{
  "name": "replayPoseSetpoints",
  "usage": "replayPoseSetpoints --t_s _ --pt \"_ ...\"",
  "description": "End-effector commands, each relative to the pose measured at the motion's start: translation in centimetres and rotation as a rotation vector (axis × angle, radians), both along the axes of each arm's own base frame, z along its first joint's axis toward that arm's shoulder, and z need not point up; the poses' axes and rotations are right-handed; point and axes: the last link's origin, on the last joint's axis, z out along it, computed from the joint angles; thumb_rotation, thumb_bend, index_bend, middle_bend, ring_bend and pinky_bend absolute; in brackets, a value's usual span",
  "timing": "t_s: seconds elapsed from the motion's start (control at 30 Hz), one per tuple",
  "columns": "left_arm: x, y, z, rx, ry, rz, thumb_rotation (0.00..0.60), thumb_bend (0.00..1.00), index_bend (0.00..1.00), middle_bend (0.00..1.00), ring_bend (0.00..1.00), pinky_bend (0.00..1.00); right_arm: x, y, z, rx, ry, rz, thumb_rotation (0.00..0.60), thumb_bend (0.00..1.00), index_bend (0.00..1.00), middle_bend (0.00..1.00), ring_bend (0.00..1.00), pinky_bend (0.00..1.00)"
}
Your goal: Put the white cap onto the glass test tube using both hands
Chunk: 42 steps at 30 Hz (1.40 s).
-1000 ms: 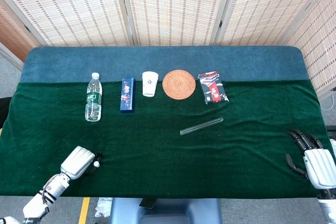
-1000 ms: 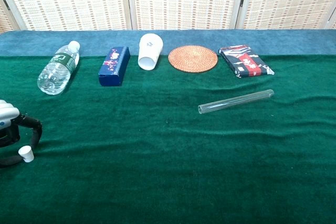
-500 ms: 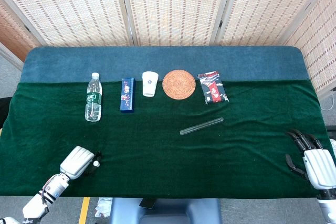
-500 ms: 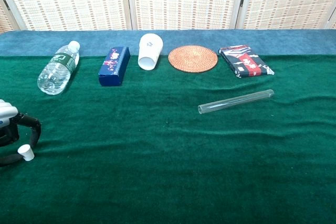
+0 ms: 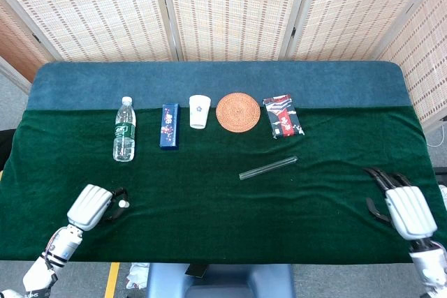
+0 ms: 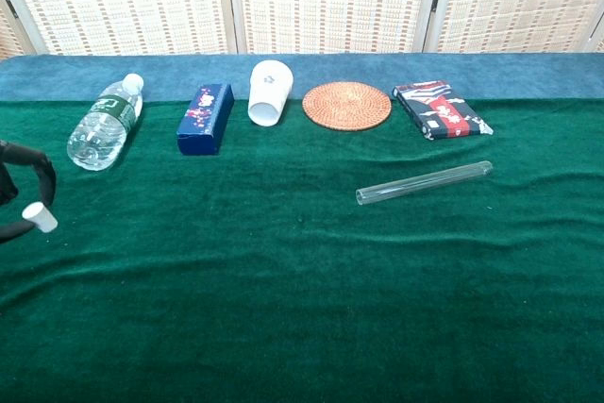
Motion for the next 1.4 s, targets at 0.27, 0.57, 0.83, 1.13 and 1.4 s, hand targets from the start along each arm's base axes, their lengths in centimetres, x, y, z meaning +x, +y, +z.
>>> replayPoseSetpoints --t_s 0.27,0.57,0.83,1.13,1.4 --pt "0.2 -0.8 0.6 0.013 -0.027 0.01 0.6 0.46 0.59 1.0 0.92 0.85 5.3 -8.2 -5.3 0.143 0.09 0.108 0.6 0.41 0.28 0.66 0.9 0.89" --pt "-0.2 -1.2 0.8 0.012 -0.023 0.047 0.6 0.46 0.58 1.0 0.92 0.85 8.2 -12.9 -10.7 0.24 0.198 0.136 0.6 0.39 0.33 0.82 1.0 1.0" --pt "-0.4 -1.3 0.6 0.001 -0.018 0.069 0.6 0.46 0.58 1.0 0.92 0.85 9.5 -15.0 -14.5 0.303 0.28 0.144 0.6 0.38 0.34 0.85 1.0 1.0" --pt "-0.6 -1.2 0.4 -0.006 -0.017 0.085 0.6 0.46 0.58 1.0 0.92 0.85 9.8 -16.0 -16.8 0.34 0.331 0.14 0.6 0.38 0.38 0.85 1.0 1.0" --pt "-0.8 -1.1 0.2 -0.011 -0.017 0.094 0.6 0.46 0.58 1.0 0.92 0.85 9.8 -16.6 -17.7 0.348 0.357 0.133 0.6 0.38 0.41 0.85 1.0 1.0"
